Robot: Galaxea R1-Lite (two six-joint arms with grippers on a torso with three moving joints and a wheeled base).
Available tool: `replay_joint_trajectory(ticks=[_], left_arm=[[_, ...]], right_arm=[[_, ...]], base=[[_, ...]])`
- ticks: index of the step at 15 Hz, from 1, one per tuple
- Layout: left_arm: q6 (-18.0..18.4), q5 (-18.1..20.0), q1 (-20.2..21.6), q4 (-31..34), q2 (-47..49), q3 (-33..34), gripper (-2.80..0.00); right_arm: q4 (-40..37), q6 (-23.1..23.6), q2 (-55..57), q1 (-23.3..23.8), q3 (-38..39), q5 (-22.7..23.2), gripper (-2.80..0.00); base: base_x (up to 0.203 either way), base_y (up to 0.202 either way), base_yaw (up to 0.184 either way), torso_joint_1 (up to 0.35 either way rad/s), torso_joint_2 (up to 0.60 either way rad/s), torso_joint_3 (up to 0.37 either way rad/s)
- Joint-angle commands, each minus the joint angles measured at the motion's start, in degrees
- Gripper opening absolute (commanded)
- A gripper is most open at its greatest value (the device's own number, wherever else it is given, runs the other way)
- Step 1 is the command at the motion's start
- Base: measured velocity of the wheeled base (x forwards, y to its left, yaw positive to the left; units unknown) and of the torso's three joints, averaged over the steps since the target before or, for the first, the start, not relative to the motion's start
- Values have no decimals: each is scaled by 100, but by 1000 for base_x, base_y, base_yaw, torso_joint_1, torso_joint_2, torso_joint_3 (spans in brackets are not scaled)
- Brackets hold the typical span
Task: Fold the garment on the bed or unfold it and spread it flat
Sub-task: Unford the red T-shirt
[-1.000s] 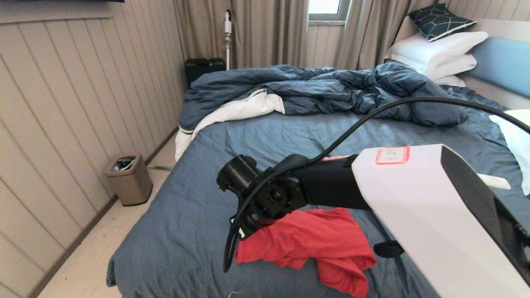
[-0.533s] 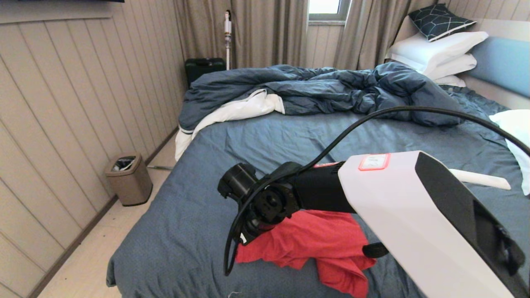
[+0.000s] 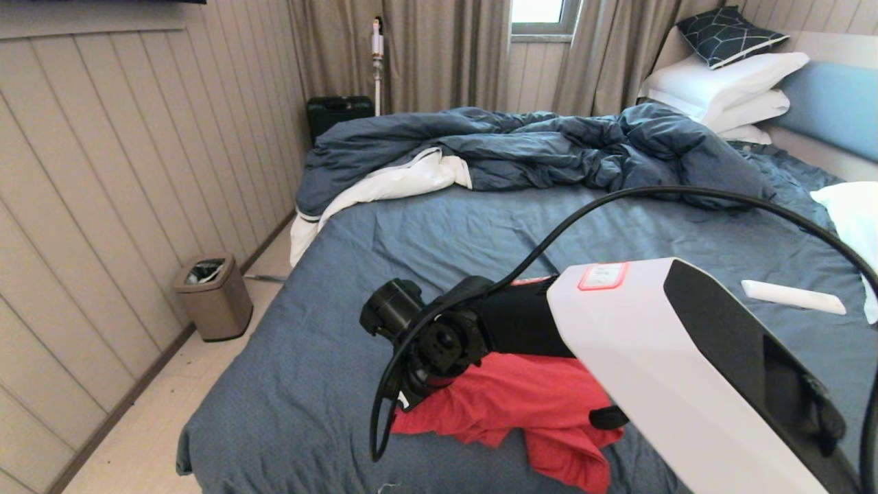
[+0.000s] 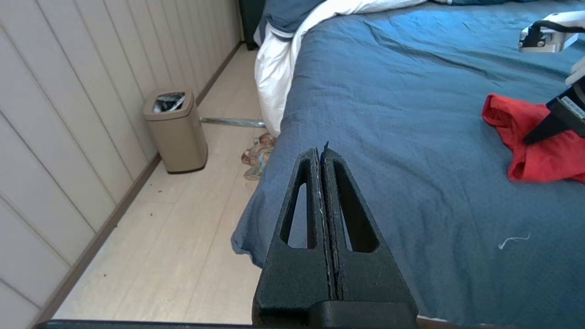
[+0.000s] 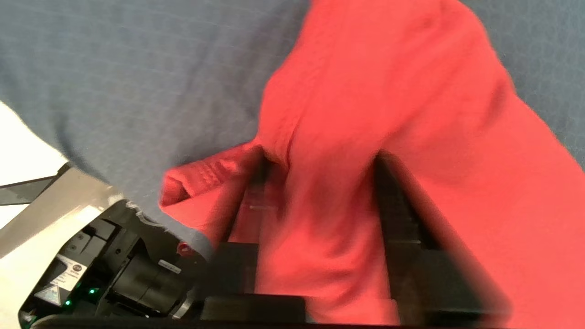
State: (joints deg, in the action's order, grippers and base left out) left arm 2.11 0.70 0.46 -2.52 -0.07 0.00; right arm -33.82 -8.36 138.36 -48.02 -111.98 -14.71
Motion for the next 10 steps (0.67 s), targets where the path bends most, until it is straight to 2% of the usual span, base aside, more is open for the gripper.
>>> replay_joint_trajectory(ticks=[1, 6, 10], left_arm=[[0, 1, -2, -3, 7, 0, -280], [0, 1, 6, -3, 7, 0, -280], [0, 1, -1, -3, 7, 0, -280]], right_arm=[[-20, -24, 33, -6, 1, -5, -280], [-55, -32, -335, 62, 34, -140, -280], [-127, -12, -1136, 438, 164, -198, -280]], base=[[0, 0, 0, 0, 0, 0], [0, 0, 0, 0, 0, 0], [0, 0, 0, 0, 0, 0]])
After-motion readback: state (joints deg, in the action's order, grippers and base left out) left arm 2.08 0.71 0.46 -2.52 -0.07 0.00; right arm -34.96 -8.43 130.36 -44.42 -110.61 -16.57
